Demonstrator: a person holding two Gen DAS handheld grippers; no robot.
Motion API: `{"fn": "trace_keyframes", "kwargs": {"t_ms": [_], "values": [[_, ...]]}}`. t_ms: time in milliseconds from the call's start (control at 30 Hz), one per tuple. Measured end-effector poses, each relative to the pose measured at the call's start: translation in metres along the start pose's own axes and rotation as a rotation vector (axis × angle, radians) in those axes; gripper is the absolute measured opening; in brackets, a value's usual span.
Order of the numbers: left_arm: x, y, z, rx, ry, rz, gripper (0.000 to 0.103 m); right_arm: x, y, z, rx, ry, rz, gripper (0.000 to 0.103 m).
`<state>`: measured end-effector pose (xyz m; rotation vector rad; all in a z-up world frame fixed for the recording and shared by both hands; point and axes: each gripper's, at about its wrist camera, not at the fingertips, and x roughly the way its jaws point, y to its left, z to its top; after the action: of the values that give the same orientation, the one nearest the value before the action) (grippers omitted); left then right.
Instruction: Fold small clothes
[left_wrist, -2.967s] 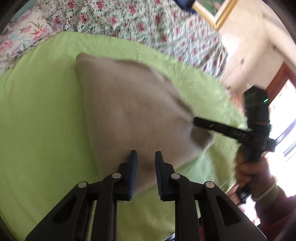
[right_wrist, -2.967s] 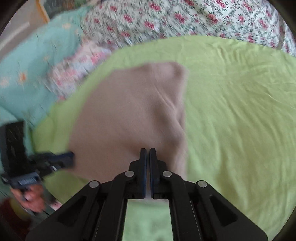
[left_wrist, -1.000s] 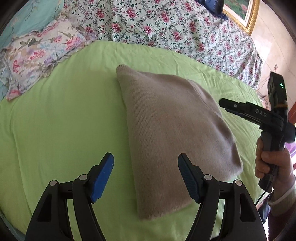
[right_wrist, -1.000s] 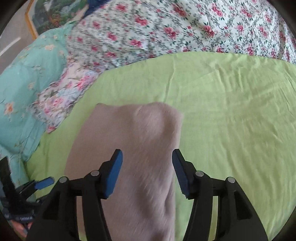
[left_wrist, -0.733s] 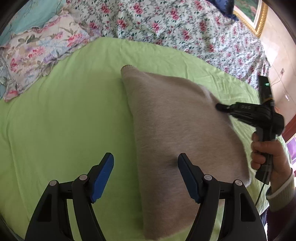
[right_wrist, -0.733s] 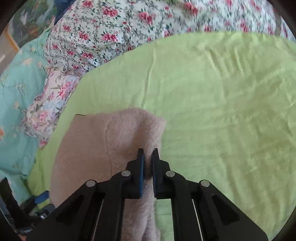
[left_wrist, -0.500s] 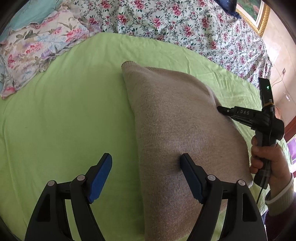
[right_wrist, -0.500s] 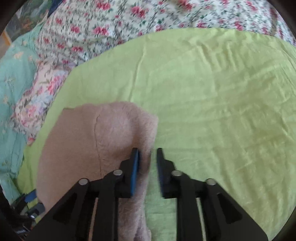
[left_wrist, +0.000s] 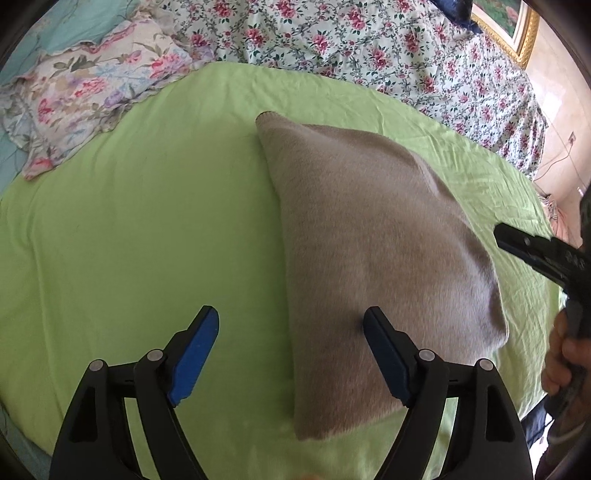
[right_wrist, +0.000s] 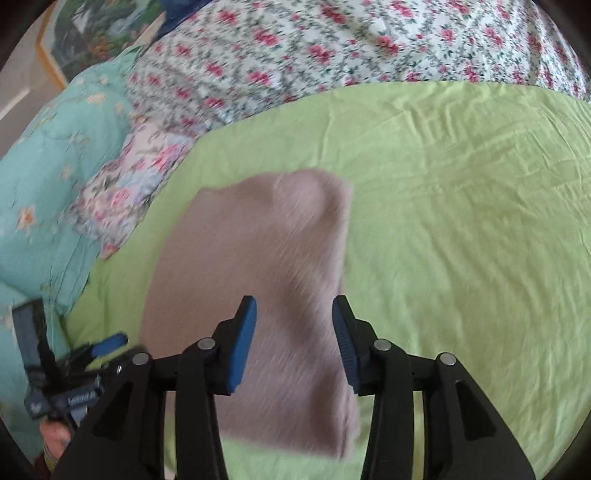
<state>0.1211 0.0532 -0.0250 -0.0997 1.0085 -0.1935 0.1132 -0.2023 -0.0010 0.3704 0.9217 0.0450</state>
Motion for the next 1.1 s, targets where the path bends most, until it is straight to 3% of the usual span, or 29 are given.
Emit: {"fn": "trace_keyframes", "kwargs": {"t_ms": [400, 733, 800, 933, 1100], "values": [[-0.032, 0.007, -0.042, 0.057, -0.016, 0.096, 0.085, -0.034, 0.026, -0.07, -0.138, 0.028, -0.052, 0.081], [-0.057, -0.018, -0.063, 0.17, -0.014, 0.113, 0.087, -0.061, 0.035, -0.102, -0.188, 0.075, -0.009, 0.088], [-0.066, -0.022, -0.065, 0.185, -0.024, 0.112, 0.088, -0.07, 0.038, -0.105, -0.201, 0.058, -0.003, 0.095], [-0.078, -0.028, -0.07, 0.209, -0.054, 0.114, 0.102, -0.075, 0.043, -0.109, -0.24, 0.043, -0.008, 0.099], [-0.066, -0.024, -0.068, 0.207, -0.036, 0.134, 0.102, -0.059, 0.039, -0.111, -0.22, 0.078, -0.014, 0.099]]}}
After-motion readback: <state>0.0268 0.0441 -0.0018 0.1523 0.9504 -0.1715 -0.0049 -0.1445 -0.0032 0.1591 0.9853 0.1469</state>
